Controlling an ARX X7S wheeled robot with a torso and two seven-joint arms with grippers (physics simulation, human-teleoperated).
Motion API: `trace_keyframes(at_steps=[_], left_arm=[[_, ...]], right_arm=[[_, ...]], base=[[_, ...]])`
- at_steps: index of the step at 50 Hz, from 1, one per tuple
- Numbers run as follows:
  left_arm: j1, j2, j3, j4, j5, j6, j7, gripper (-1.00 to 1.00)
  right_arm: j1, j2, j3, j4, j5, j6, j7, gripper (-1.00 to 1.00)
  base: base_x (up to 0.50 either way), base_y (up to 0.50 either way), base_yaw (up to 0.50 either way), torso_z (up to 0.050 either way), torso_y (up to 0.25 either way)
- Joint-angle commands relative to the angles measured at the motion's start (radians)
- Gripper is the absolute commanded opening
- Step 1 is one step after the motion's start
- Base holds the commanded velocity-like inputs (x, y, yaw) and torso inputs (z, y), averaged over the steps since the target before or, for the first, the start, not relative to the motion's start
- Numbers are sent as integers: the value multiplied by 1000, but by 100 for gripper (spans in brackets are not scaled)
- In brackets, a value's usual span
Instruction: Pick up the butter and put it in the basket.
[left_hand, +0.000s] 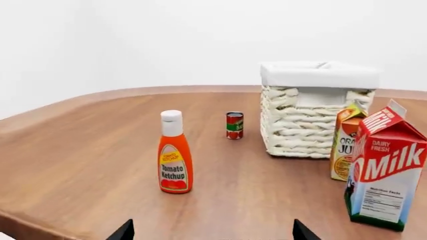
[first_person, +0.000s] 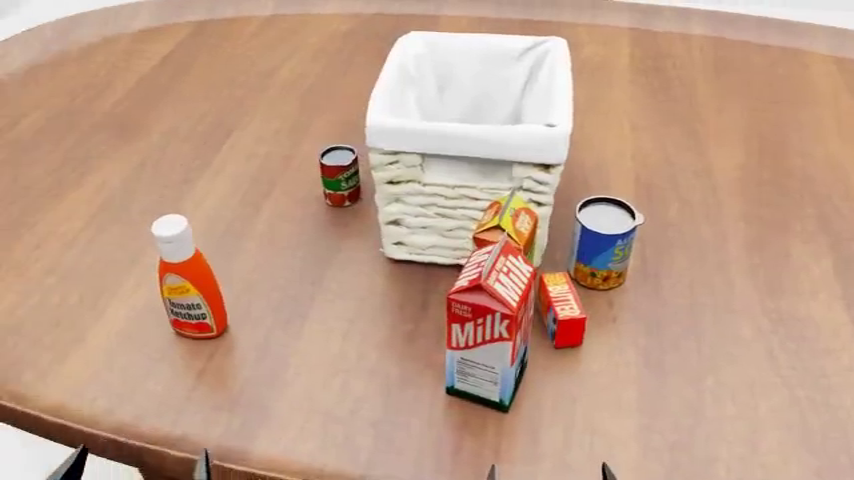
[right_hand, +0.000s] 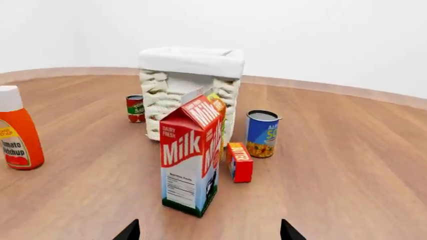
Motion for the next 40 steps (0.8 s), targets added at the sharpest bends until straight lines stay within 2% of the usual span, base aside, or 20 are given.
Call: trace_keyframes(at_steps=[1,23,26,27,40], left_arm=[[-4,-12,12,7,-21,-11,-19,100],[-11,-35,41,-12,-39,3,-46,100],[-9,-39,44,-2,-43,-4,-49,100],[-10,-40,44,-1,-45,-5,-50,100],[-7,-52,57,7,-55,-7,-61,100]], right_arm=[[6,14,-20,3,11,7,13,100],[14,38,-58,-1,-12,20,64,100],[21,49,-90,-15,-8,63,28,100],[6,43,-73,-25,61,-18,-15,100],[8,60,-93,-42,33,19,17,100]], base=[[0,0,500,0,0],[0,0,500,0,0],[-2,7,0,0,0],[65,-503,0,0,0],[69,-502,0,0,0]])
